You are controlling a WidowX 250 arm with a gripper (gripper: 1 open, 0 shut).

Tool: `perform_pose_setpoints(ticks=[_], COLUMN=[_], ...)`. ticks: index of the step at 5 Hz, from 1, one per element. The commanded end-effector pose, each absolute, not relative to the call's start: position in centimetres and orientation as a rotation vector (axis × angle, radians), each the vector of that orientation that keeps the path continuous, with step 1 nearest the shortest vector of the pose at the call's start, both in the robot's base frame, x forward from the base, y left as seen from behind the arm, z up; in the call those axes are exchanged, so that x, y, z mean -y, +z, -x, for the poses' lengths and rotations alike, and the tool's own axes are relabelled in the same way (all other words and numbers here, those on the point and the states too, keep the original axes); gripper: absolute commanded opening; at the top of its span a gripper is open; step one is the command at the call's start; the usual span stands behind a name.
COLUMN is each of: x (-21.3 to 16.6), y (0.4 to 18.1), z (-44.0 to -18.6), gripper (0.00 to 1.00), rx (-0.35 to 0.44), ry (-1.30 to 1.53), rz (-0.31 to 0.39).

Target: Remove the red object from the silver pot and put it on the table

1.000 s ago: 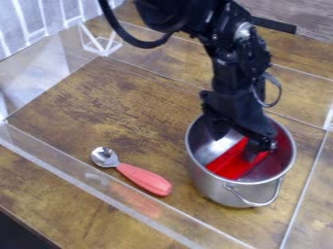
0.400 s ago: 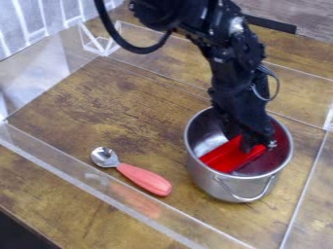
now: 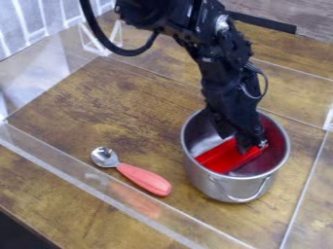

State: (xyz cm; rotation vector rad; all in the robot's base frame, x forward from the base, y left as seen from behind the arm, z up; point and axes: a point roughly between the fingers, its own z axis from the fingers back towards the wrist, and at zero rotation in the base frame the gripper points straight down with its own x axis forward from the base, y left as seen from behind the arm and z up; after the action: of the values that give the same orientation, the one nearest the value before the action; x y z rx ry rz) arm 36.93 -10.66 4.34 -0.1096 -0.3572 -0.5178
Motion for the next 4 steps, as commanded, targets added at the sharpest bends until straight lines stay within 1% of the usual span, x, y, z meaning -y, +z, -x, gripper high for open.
perform_pose_setpoints(ticks=[1, 2, 3, 4], x=[11.5, 13.3, 14.5, 14.9], y=[2.0, 1.8, 2.1, 1.8], z=[-33.7, -32.8, -32.8, -32.3], gripper=[1.00, 1.00, 0.00, 0.00], rx=[0.235, 0.219, 0.203, 0.188], ry=[-0.558, -0.567, -0.574, -0.565], rz=[0.116, 0.126, 0.133, 0.136])
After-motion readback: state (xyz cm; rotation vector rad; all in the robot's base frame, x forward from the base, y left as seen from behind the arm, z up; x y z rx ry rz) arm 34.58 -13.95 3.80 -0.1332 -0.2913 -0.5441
